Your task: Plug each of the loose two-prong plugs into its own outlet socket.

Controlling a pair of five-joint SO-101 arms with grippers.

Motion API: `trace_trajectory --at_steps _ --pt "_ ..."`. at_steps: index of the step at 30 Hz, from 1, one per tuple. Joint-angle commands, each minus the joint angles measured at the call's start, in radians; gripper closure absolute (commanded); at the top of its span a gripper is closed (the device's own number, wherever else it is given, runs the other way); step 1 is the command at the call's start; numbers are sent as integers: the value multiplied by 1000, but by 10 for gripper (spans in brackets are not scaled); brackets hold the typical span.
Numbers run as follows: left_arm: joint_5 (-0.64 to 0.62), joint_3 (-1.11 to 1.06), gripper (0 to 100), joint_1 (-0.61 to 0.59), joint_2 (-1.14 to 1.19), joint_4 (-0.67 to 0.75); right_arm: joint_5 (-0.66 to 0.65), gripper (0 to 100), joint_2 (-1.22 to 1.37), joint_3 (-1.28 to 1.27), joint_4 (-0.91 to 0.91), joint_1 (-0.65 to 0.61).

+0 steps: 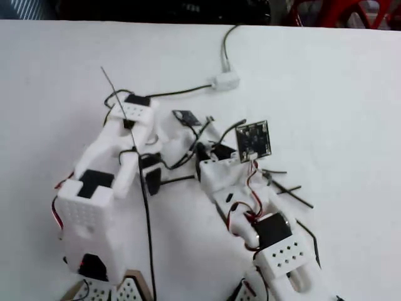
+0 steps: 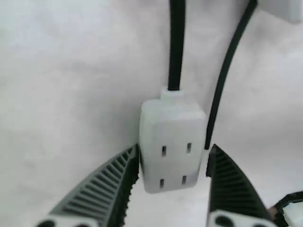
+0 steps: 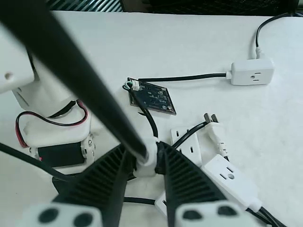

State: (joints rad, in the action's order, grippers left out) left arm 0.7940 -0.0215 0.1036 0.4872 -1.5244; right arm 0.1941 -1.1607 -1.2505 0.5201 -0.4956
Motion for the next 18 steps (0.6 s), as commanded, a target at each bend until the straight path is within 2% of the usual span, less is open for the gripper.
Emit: trace_trajectory --at_steps 1,6,18 --pt "-8 89 760 7 -68 -75 0 982 -19 8 -24 7" --pt "-11 203 762 -18 -68 -164 5 981 -24 11 -22 7" --pt "-44 448 763 -170 -70 -247 0 981 -21 12 -18 5"
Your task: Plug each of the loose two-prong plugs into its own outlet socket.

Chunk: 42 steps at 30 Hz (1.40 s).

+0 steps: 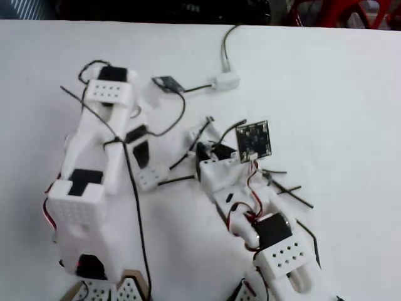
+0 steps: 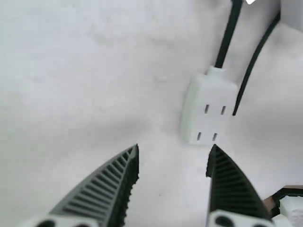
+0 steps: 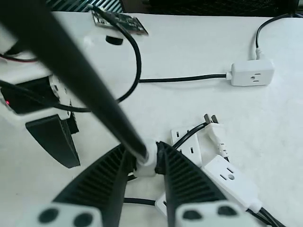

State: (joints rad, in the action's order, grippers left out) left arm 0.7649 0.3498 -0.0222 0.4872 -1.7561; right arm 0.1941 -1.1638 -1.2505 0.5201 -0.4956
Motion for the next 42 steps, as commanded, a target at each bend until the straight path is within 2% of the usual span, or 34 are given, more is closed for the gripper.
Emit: trace_trajectory --at_steps 1,7,15,17,19,25,31,37,42 --pt "-15 87 763 -56 -70 -15 0 981 -18 12 -18 5" --pt "-20 109 803 -131 -107 -12 0 981 -18 12 -18 2" --pt "-20 -72 822 -150 -390 28 0 981 -18 12 -18 -1" --pt "-35 -161 823 -151 -467 80 0 981 -18 12 -18 -1" --pt "-107 -267 823 -151 -541 152 0 981 -18 11 -18 -1" --pt "-290 -601 823 -246 -777 423 0 981 -16 8 -16 -4" --pt "-468 -956 823 -329 -981 647 -2 981 -16 31 39 -94" --pt "-589 -1227 822 -332 -1138 799 -2 981 2 169 186 -147" --pt "-601 -1369 823 -332 -1247 907 -3 981 196 308 240 -236"
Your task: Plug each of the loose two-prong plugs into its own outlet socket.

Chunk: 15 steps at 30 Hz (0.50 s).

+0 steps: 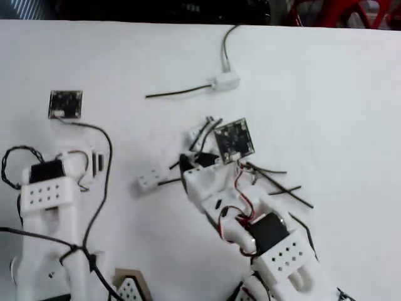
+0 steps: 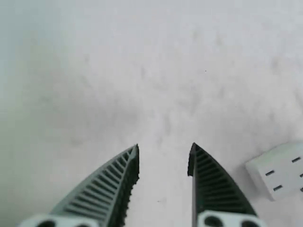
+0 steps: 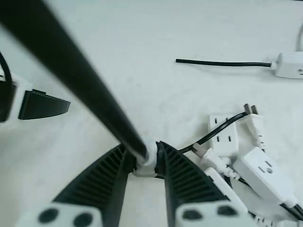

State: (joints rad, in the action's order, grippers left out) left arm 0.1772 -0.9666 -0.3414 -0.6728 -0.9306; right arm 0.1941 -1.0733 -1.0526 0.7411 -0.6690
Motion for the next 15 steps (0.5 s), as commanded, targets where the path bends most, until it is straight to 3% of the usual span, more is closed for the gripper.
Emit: trace_trajectory --at_steps 1,5,15 --pt "-14 -77 823 -13 -105 109 -3 981 160 140 24 -87" --pt "-20 -150 823 -59 -163 201 -3 981 375 259 21 -156" --pt "-21 -164 823 -77 -183 204 -58 981 794 459 -77 -205"
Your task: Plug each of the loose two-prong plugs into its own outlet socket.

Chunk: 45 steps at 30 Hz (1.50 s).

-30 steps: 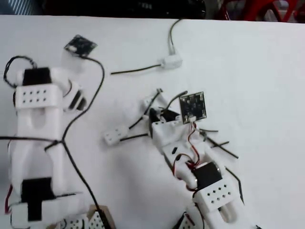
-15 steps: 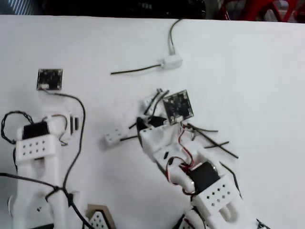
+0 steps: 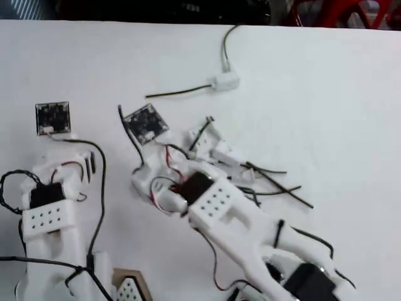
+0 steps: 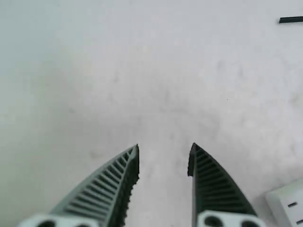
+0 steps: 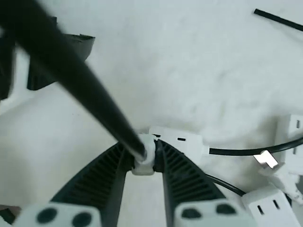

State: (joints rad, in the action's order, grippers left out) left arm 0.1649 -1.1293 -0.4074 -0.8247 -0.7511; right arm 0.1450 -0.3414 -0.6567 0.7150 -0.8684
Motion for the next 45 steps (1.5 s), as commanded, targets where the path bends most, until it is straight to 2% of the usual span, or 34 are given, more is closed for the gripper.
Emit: trace_trajectory --at_steps 1,12,27,33,40,45 --pt "-9 -2 823 -12 -31 25 -9 981 91 63 -70 -5" --pt "-9 -3 823 -12 -31 21 -8 981 255 61 -214 12" --pt "-9 -20 823 -12 -39 28 -15 981 275 55 -111 25" --pt "-8 -21 823 -12 -39 28 -15 981 283 55 -119 74" --pt "-8 -21 823 -12 -39 28 -18 982 285 26 -119 21" --pt "-8 -21 823 -12 -39 28 -153 982 297 -6 -133 -7"
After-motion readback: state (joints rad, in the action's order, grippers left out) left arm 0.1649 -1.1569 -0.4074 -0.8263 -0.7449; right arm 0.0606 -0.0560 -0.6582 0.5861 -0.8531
